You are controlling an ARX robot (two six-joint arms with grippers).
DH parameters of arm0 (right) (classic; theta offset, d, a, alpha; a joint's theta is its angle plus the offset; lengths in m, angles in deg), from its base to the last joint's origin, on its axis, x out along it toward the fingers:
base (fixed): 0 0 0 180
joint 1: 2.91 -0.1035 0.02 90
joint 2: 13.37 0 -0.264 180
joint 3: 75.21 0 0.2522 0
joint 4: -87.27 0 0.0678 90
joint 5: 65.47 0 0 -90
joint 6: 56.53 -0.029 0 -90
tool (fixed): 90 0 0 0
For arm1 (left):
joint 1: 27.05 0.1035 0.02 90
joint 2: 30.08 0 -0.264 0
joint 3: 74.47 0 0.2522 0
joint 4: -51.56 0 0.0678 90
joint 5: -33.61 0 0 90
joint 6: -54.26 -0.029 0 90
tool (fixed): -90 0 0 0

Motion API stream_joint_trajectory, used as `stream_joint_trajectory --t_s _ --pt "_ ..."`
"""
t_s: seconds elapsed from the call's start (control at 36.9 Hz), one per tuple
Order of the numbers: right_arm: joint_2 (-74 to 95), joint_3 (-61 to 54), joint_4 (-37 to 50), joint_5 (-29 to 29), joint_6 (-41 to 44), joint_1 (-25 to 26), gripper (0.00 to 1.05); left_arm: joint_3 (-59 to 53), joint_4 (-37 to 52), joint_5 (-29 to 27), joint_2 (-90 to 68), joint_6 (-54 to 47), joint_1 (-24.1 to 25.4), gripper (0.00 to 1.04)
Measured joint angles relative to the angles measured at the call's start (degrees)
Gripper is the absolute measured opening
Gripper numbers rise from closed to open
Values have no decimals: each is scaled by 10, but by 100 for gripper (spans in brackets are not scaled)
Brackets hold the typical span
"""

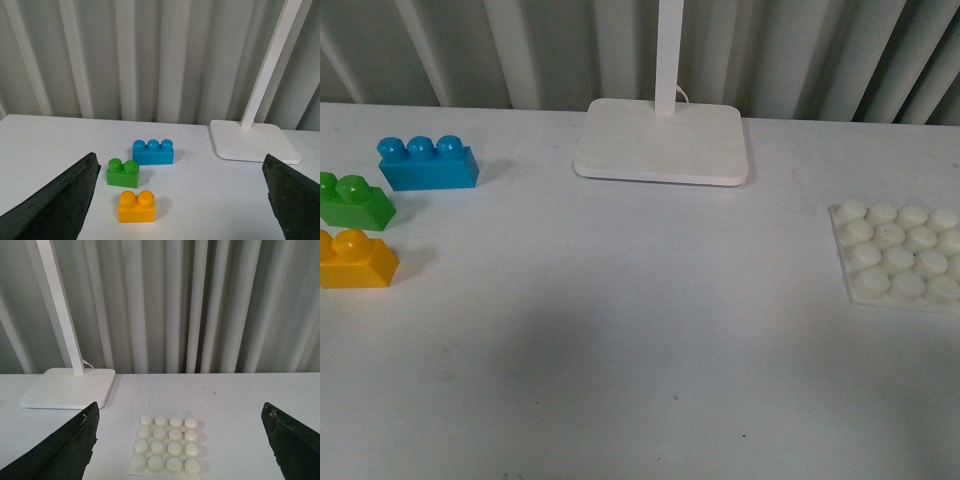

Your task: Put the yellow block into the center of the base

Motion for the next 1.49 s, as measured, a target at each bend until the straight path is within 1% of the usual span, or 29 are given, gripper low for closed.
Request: stream_joint_trajectory --t_s 0.7,0.73,0.79,0.81,0.84,0.89,0.92,0.95,1.0,1.03,1.11,1.19,1.27,1.33,1.49 --pt "0 0 0 0 0 0 95 0 0 0 0 0 0 98" --pt "5 2 -9 -8 -2 3 95 0 0 0 0 0 0 98" --pt "40 32 -79 -52 -11 20 95 0 0 0 0 0 0 98" --pt "110 66 -140 -95 -8 47 95 0 0 0 0 0 0 98" --pt "166 82 -146 -122 -5 70 95 0 0 2 0 0 0 98" --pt "264 99 -107 -153 8 117 95 0 0 0 0 0 0 98" --pt "345 112 -54 -171 19 144 95 0 0 0 0 0 0 98" --pt "400 124 -26 -183 22 162 95 0 0 0 0 0 0 98" --pt "522 153 63 -201 40 185 95 0 0 0 0 0 0 98" --pt "574 167 93 -210 42 191 95 0 0 0 0 0 0 98" --pt "750 218 187 -214 55 200 95 0 0 0 0 0 0 98" --pt "862 258 215 -214 60 195 95 0 0 0 0 0 0 98" --pt "926 285 219 -214 61 185 95 0 0 0 0 0 0 98" --pt "978 310 227 -193 69 171 95 0 0 0 0 0 0 98" --pt "1057 357 233 -169 65 145 95 0 0 0 0 0 0 98"
